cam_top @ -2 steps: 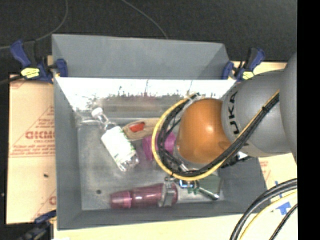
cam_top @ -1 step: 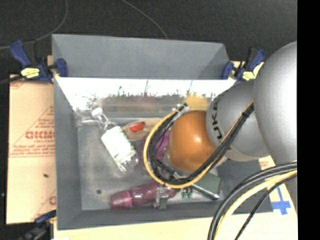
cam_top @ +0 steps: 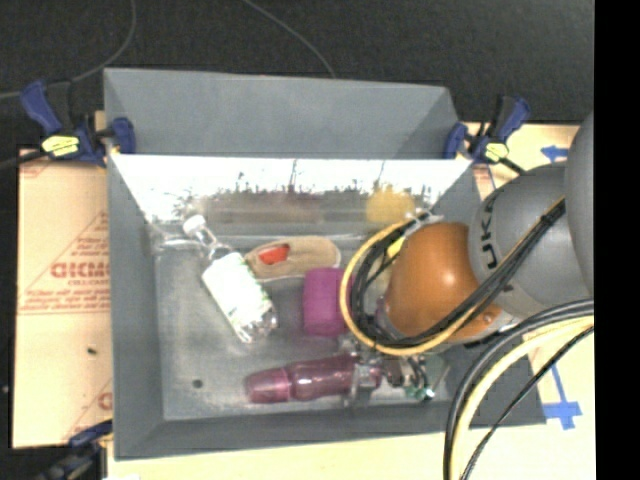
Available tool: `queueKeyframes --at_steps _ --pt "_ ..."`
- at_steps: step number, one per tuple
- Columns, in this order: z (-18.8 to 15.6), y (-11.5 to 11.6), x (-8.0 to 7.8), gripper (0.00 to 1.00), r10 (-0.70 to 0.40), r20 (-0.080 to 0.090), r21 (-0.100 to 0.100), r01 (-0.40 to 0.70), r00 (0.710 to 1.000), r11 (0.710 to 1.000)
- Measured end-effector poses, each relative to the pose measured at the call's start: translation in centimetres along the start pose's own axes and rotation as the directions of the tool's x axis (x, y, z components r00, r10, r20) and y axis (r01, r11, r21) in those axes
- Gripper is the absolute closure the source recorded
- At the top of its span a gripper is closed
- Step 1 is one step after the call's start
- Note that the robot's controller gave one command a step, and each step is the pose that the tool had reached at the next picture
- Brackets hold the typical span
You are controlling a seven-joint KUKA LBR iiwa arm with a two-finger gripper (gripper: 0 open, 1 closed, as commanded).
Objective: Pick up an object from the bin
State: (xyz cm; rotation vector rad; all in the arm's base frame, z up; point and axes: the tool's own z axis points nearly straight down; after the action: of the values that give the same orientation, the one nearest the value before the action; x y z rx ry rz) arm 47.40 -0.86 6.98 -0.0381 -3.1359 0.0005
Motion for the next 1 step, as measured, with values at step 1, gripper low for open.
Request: queueKeyframes --at_steps 1 --pt "0.0 0.01 0.0 1.0 0.0 0.0 0.0 0.0 1.0 1.0"
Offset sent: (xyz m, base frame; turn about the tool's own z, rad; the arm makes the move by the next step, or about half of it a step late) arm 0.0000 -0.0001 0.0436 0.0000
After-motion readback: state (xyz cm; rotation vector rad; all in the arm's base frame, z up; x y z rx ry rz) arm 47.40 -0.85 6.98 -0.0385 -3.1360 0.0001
